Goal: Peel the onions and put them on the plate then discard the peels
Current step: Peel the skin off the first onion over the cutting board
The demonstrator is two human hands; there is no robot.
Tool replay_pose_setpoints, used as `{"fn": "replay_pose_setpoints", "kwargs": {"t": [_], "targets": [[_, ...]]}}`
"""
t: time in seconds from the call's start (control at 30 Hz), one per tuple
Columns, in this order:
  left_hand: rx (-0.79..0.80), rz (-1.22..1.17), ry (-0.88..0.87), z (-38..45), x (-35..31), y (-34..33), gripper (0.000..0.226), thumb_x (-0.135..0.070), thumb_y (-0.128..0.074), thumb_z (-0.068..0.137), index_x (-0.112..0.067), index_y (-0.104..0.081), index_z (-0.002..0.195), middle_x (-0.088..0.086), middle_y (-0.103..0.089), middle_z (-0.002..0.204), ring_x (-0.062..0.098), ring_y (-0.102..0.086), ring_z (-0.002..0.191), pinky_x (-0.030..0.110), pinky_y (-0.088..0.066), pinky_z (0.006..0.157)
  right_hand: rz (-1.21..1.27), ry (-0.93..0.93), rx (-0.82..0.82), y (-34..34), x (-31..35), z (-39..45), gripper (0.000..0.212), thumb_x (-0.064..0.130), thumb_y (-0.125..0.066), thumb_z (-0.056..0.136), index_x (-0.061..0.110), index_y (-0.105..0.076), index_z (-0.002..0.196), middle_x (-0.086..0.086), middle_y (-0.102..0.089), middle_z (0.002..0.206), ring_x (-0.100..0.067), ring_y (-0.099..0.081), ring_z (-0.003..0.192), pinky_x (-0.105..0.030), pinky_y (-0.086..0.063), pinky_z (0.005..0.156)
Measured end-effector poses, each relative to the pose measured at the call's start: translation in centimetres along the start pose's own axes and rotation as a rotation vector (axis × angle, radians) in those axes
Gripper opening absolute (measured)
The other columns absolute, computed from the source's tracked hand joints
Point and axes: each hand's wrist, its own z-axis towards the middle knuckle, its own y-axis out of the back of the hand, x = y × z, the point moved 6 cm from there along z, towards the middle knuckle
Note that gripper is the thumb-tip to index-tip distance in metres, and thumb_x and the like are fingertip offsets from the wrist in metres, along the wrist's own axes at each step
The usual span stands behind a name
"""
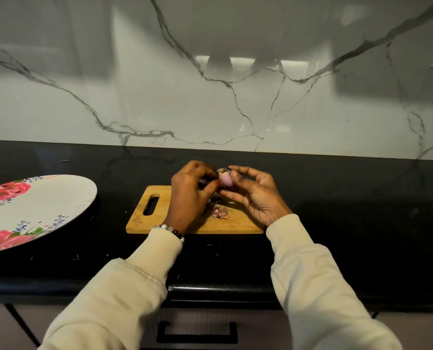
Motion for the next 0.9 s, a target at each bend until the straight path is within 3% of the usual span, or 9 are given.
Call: {"fn": "replay_pose_setpoints", "kwargs": {"t": [0.27,0.43,0.6,0.67,0.77,0.9], "targets": [[0.088,0.032,0.007,-0.1,-0.2,-0.6,0.009,-0.014,-0.069,0.087,-0.006,-0.067,0.091,0.006,-0.051,0.118,0.013,-0.048,0.11,0.006,-0.033,0.085,-0.006,-0.003,-0.019,-0.1,0.2,-0.2,0.017,0.0,-0.062,0.091,-0.003,-0.064,0.108,-0.021,-0.07,0.102,-0.026,-0.074,0.086,-0.038,-0.063,0.066],[0.141,0.077,0.053,-0.1,0.1,-0.8,0.008,-0.015,-0.064,0.089,-0.006,-0.064,0.091,0.006,-0.049,0.12,0.015,-0.043,0.113,0.007,-0.028,0.084,0.061,0.003,-0.048,0.1,0.4,-0.1,0.021,0.001,-0.058,0.094,-0.008,-0.061,0.113,-0.023,-0.07,0.102,-0.032,-0.073,0.088,-0.043,-0.062,0.068],[0.136,0.123,0.127,0.0,0.5,-0.7,0.006,-0.019,-0.062,0.088,-0.013,-0.062,0.09,0.002,-0.052,0.111,0.014,-0.045,0.104,0.037,-0.042,0.09,0.058,0.002,-0.064,0.5,0.5,0.0,0.017,0.003,-0.052,0.098,-0.004,-0.064,0.109,-0.022,-0.071,0.098,-0.037,-0.072,0.086,-0.044,-0.063,0.066],[0.121,0.135,0.155,0.0,0.6,-0.4,0.005,-0.019,-0.063,0.087,-0.019,-0.058,0.087,0.0,-0.053,0.102,0.015,-0.048,0.097,0.043,-0.044,0.087,0.007,0.006,-0.072,0.7,0.6,0.0,0.017,0.006,-0.053,0.098,0.001,-0.066,0.107,-0.02,-0.071,0.099,-0.035,-0.072,0.085,-0.042,-0.062,0.066],[0.1,0.11,0.21,-0.1,0.7,-0.1,0.008,-0.017,-0.065,0.088,-0.02,-0.058,0.088,-0.003,-0.057,0.095,0.013,-0.056,0.086,0.039,-0.052,0.08,-0.016,0.0,-0.056,0.7,0.5,0.0,0.018,0.007,-0.053,0.099,0.005,-0.068,0.107,-0.019,-0.071,0.102,-0.032,-0.072,0.083,-0.041,-0.061,0.067],[0.043,0.114,0.258,-0.2,1.0,0.3,0.012,-0.01,-0.064,0.09,-0.017,-0.066,0.1,-0.001,-0.066,0.101,0.009,-0.06,0.085,0.027,-0.053,0.078,-0.019,0.012,-0.047,0.7,0.6,0.0,0.019,0.004,-0.052,0.098,0.005,-0.068,0.109,-0.022,-0.069,0.107,-0.032,-0.072,0.082,-0.036,-0.062,0.064]]}}
